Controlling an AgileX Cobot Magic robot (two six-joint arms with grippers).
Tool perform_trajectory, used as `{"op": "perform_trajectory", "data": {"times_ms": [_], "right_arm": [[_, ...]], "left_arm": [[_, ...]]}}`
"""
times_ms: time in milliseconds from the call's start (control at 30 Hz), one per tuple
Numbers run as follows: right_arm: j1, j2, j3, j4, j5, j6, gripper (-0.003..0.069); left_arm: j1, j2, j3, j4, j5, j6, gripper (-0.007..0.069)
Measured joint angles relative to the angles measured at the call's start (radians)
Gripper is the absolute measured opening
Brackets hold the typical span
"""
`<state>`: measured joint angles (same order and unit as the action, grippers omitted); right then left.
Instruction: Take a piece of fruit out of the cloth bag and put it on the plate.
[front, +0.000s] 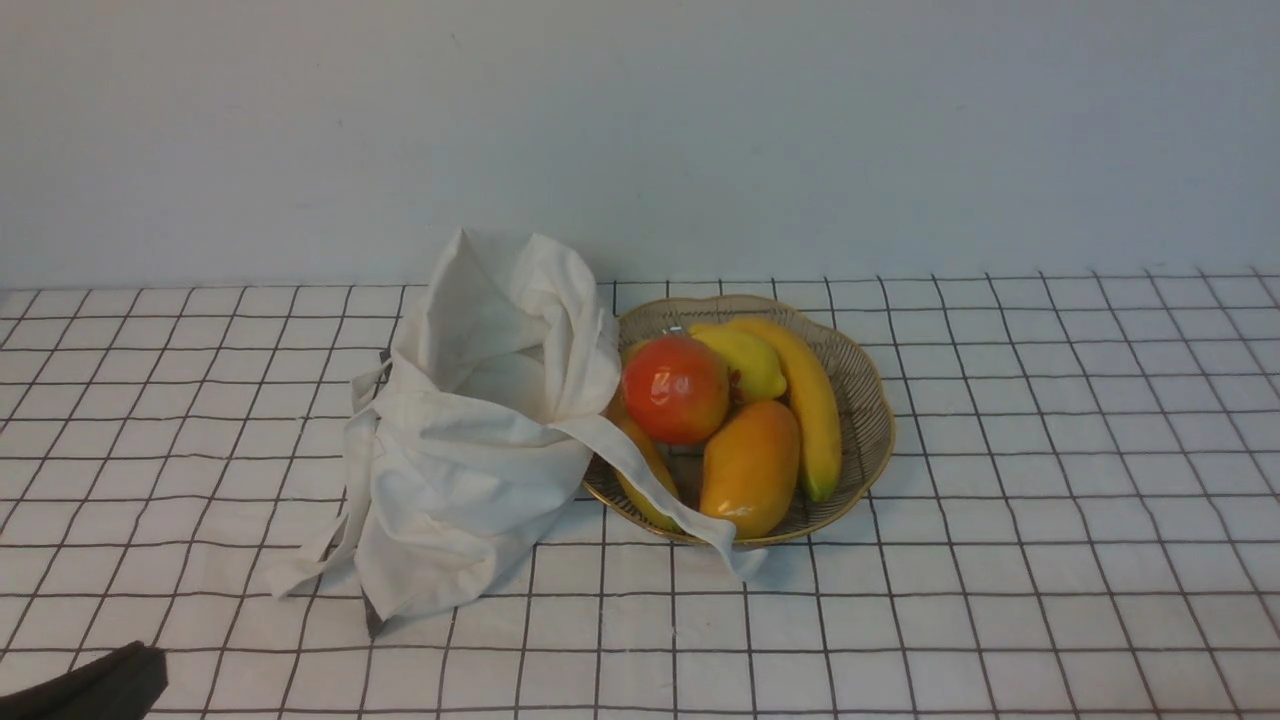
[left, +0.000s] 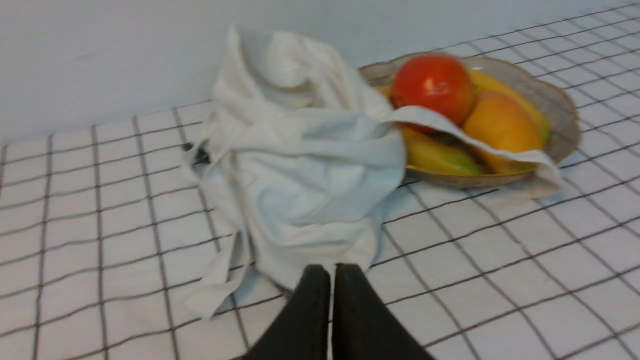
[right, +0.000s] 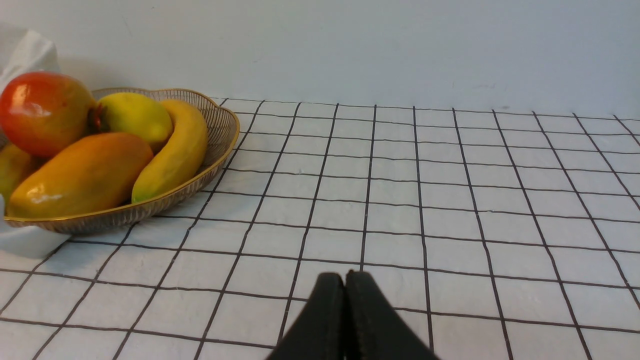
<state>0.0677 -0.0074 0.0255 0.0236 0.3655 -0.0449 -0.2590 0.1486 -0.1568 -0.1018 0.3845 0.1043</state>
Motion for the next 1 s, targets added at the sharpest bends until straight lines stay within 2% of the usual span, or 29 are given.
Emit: {"op": "perform_trajectory", "data": {"times_ms": [133,167,333,1000], "right_arm": [[0.000,0.000,0.000,0.000,0.000,0.000,-0.0015],[0.000,0.000,0.000,0.000,0.000,0.000,-0.0015],[0.000,0.000,0.000,0.000,0.000,0.000,-0.0015],[0.000,0.000,0.000,0.000,0.000,0.000,-0.0015]], "left_arm": [[0.084,-0.079,0.074,0.087,-0.001,-0.115,-0.0006],[0.134,-0.112,0.110,0.116,-0.002,-0.149,-0.0006],[0.226,-0.158,0.171,0.131,-0.004,-0.173,-0.0006],[0.243,-0.159,0.183,0.132,-0.003,-0.172,-0.0006]]}}
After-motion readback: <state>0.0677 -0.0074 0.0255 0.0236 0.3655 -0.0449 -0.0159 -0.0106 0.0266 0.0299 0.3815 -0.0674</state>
